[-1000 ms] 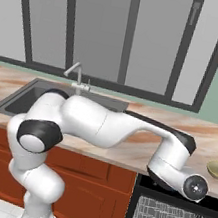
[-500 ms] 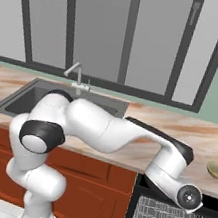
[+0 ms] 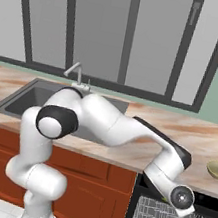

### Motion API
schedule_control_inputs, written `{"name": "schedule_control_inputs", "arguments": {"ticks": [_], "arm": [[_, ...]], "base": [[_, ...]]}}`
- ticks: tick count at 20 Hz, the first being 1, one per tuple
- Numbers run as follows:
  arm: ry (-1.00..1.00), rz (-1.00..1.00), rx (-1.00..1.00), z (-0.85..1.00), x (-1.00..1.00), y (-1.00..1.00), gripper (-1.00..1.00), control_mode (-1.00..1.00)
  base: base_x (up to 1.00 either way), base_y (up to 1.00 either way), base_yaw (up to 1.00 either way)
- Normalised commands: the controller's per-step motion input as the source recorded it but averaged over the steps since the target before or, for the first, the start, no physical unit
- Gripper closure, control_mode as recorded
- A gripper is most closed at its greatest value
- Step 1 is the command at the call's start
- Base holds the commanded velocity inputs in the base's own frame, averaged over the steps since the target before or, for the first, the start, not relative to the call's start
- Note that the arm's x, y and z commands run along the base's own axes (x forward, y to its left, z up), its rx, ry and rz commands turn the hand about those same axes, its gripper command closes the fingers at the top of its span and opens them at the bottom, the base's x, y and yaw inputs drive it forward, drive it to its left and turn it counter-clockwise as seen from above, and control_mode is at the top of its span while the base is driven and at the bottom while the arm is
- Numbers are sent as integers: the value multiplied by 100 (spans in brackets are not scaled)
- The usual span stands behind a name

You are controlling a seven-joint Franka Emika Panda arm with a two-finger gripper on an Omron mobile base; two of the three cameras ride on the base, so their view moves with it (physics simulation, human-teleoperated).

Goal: Pick up the cup and bowl from the counter, place them in the dishwasher, and close the dishwasher door.

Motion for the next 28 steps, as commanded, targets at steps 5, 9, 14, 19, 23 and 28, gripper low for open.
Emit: {"name": "schedule_control_inputs", "arguments": {"ticks": [5,9,14,19,23,28], "arm": [[0,0,11,-40,-10,-33,100,-100],[-1,0,10,-40,-28,-36,100,-100],[-1,0,11,-38,-14,-35,100,-100],[0,0,7,-37,0,-24,100,-100],[0,0,3,-40,1,-19,100,-100],[0,0,2,-42,12,-8,100,-100]], "base": [[0,0,0],[0,0,0],[0,0,0],[0,0,0],[0,0,0],[0,0,0]]}}
